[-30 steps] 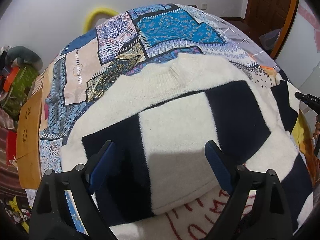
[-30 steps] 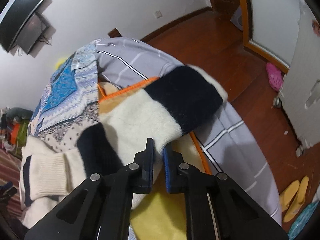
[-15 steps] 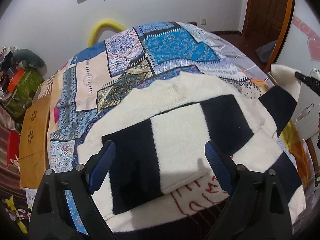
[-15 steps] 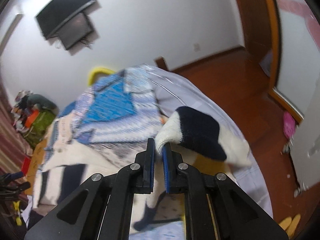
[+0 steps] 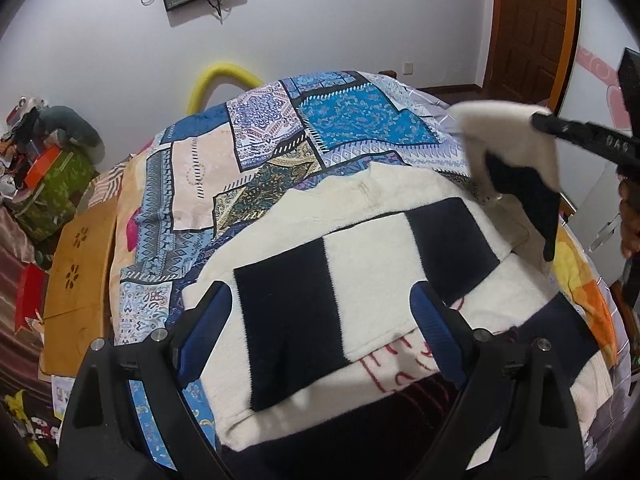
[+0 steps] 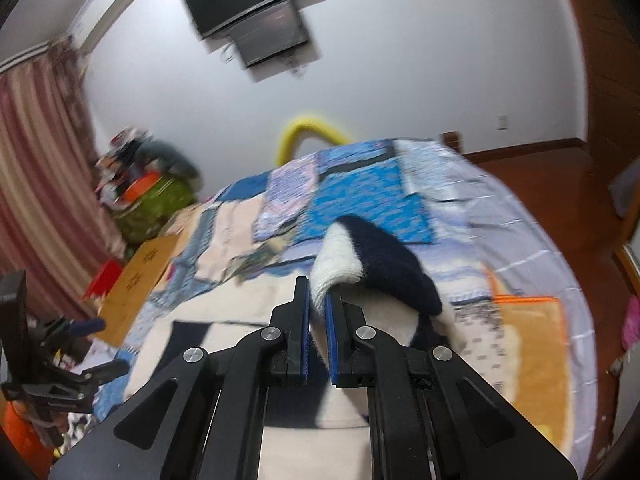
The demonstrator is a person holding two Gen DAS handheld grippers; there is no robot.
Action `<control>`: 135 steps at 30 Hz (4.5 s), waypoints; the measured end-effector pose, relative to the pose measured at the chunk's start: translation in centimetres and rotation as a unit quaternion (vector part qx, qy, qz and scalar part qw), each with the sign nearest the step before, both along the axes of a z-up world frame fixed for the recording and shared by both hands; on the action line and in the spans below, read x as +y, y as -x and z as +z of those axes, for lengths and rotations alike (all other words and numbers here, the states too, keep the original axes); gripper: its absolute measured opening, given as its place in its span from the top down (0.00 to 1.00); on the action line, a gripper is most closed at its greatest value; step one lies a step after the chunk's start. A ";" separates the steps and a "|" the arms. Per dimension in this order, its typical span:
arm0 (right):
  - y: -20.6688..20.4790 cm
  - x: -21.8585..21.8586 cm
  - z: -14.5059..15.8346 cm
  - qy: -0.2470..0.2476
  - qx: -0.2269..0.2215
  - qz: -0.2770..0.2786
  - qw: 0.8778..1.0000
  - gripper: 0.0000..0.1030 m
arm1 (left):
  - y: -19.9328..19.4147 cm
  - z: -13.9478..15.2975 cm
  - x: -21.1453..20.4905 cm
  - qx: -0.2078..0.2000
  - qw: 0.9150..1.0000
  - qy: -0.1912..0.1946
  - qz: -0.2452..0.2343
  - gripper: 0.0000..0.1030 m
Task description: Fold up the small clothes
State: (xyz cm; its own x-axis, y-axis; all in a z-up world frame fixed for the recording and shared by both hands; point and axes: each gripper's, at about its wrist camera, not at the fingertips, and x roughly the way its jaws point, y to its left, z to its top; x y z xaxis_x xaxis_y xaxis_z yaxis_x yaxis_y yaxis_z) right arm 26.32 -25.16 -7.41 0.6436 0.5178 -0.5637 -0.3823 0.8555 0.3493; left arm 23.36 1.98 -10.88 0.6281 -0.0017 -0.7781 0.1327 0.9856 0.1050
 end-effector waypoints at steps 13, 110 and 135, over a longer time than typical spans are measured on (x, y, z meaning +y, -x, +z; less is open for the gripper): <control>1.8 9.3 -6.1 0.068 0.077 0.125 0.987 0.94 | 0.9 -0.2 2.2 0.002 1.000 0.019 0.013 0.12; 3.5 -2.1 -9.8 0.110 0.146 0.025 0.983 0.72 | -3.1 -4.5 3.2 0.049 0.997 0.038 0.050 0.90; 3.2 -2.6 -10.5 0.089 0.154 0.014 0.984 0.71 | -7.3 -6.5 -6.8 0.058 0.992 -0.062 -0.098 0.39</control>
State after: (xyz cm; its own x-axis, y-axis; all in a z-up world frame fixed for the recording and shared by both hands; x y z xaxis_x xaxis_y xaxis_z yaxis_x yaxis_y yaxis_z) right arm 23.09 -27.79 -17.92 0.4148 0.4082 -0.8132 -0.3065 0.9042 0.2974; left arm 30.62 -4.80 -17.36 0.5310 -0.0137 -0.8473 0.3383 0.9202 0.1971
